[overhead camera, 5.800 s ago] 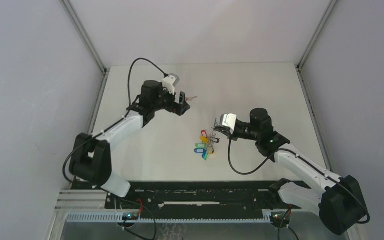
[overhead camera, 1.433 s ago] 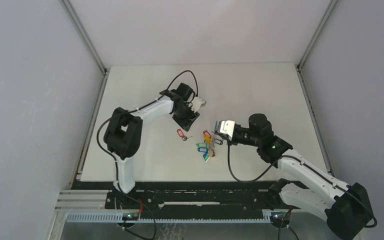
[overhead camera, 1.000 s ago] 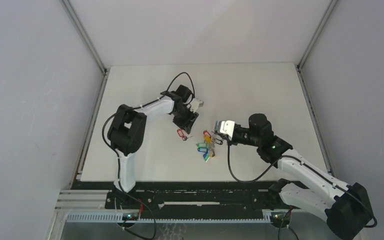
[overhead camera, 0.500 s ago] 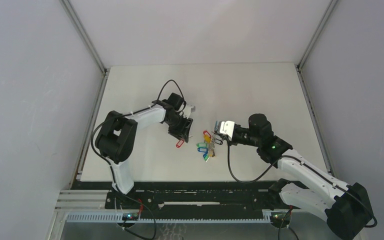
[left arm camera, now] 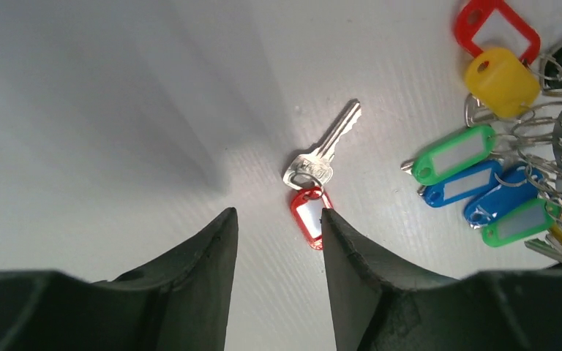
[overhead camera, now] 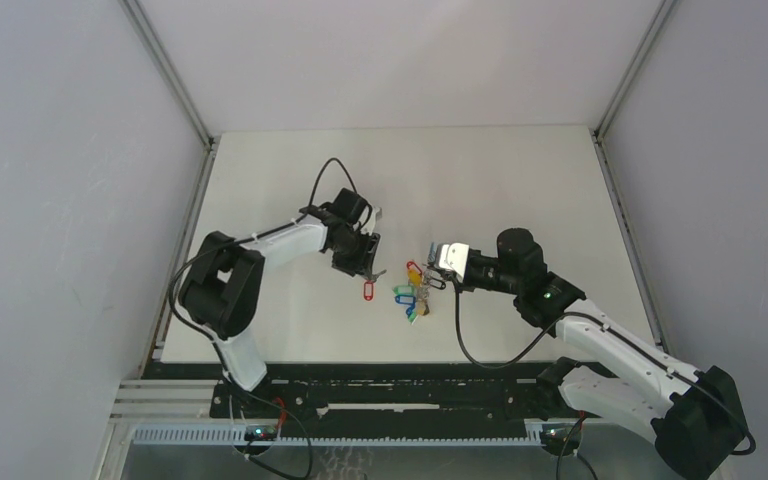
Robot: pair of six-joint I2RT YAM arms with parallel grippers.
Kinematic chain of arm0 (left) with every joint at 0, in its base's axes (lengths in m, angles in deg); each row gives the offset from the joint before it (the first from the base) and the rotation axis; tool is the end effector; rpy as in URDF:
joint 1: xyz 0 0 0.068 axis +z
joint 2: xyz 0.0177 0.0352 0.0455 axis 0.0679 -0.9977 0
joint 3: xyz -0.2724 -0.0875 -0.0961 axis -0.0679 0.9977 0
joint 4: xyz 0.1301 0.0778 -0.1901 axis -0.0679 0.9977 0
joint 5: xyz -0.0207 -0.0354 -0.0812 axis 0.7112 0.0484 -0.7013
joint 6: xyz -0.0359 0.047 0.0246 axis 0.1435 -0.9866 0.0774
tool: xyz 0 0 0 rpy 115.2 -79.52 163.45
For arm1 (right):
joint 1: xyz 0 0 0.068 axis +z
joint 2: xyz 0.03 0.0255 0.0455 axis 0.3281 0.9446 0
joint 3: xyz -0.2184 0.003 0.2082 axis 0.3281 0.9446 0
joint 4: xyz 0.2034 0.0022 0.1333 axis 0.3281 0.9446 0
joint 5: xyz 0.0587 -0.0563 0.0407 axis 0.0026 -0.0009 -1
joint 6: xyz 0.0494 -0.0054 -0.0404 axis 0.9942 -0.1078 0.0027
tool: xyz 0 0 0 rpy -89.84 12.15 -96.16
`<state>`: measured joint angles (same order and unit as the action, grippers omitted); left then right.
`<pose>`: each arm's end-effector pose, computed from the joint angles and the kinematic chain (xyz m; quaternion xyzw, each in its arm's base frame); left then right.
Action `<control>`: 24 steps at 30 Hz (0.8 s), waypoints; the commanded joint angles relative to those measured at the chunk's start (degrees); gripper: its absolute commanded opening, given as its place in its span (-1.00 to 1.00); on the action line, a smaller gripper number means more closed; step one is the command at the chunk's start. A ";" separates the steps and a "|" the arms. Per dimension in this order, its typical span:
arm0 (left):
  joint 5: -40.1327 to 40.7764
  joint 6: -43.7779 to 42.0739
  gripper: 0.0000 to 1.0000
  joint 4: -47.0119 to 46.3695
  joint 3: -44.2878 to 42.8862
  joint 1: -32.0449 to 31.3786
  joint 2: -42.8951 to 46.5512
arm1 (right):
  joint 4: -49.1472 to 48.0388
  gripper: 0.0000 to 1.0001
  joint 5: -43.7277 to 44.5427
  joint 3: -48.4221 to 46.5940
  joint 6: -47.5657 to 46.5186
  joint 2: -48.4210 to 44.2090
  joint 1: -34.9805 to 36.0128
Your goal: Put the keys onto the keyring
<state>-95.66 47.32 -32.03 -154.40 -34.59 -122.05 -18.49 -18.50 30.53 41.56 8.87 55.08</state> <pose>0.2901 -0.1841 0.1962 0.1808 0.9631 -0.1570 0.1231 0.1375 0.1316 0.2914 -0.5911 0.5493 0.2215 0.5475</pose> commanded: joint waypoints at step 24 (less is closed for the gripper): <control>27.54 13.51 -0.34 5.84 -11.65 -14.07 -2.23 | -1.75 -1.00 1.05 -0.73 -0.89 -1.79 0.56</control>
<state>-70.68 57.97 -28.25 -162.42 -47.84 -122.79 -17.53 -17.52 30.53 41.47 8.85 55.21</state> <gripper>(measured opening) 0.332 0.007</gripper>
